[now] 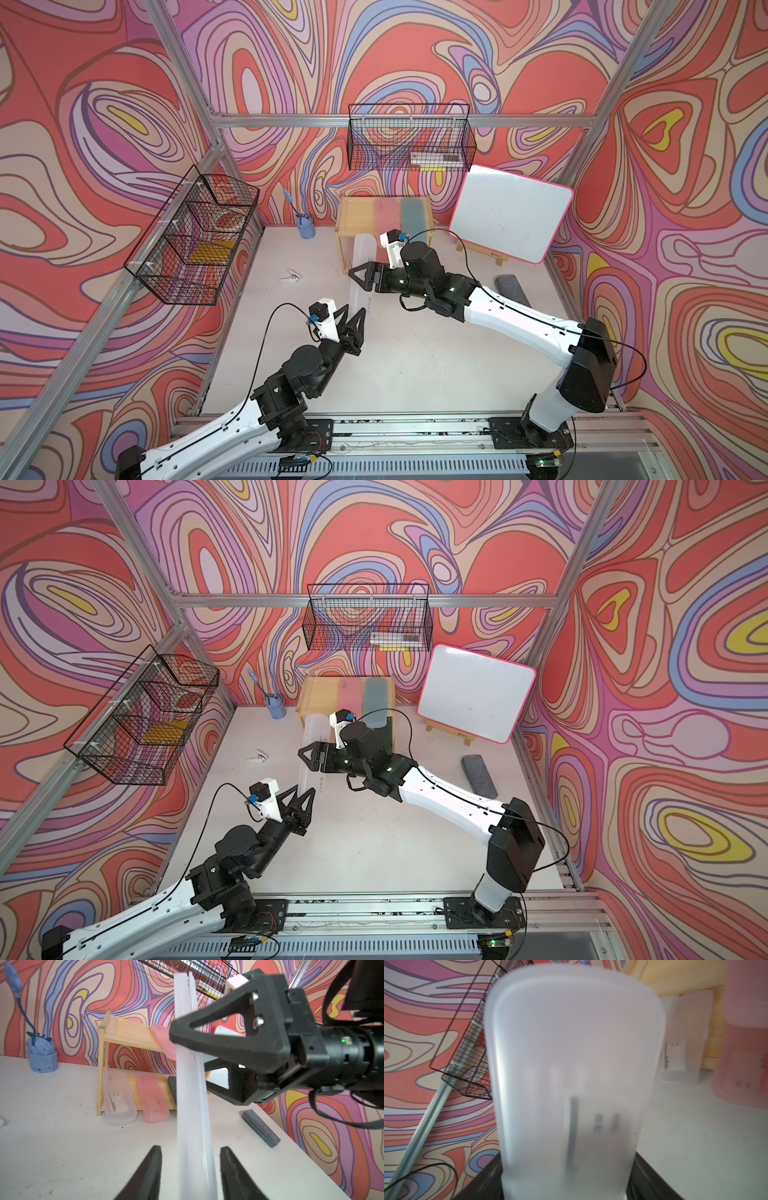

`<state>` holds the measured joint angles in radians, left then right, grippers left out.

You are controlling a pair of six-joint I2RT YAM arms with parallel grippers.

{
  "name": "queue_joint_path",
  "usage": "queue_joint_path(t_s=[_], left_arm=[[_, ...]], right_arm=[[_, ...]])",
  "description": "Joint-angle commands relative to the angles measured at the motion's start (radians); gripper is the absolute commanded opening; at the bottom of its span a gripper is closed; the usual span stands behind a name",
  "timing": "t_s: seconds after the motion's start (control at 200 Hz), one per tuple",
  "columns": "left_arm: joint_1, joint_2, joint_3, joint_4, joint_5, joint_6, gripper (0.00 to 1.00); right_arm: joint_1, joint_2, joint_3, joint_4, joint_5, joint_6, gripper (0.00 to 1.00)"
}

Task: Remove the pencil cases from the shelf
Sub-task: Pick up the pencil case from the shelf, then place the pencil case at the center of the board.

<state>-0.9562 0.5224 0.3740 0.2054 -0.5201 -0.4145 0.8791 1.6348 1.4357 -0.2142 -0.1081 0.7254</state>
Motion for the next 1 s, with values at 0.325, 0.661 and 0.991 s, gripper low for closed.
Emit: queue_joint_path(t_s=[0.325,0.661,0.991], left_arm=[[-0.006,0.044,0.074,-0.225,-0.223,-0.035,0.71],[-0.006,0.008,0.030,-0.217,-0.233,-0.011,0.72],[-0.005,-0.025,0.008,-0.225,-0.210,-0.044,0.73]], right_arm=[[-0.148,-0.185,-0.269,-0.783,0.273,-0.257,0.67],[-0.436,-0.023,-0.348,-0.694,0.152,-0.407,0.61],[-0.570,0.162,-0.307,-0.630,0.132,-0.479,0.64]])
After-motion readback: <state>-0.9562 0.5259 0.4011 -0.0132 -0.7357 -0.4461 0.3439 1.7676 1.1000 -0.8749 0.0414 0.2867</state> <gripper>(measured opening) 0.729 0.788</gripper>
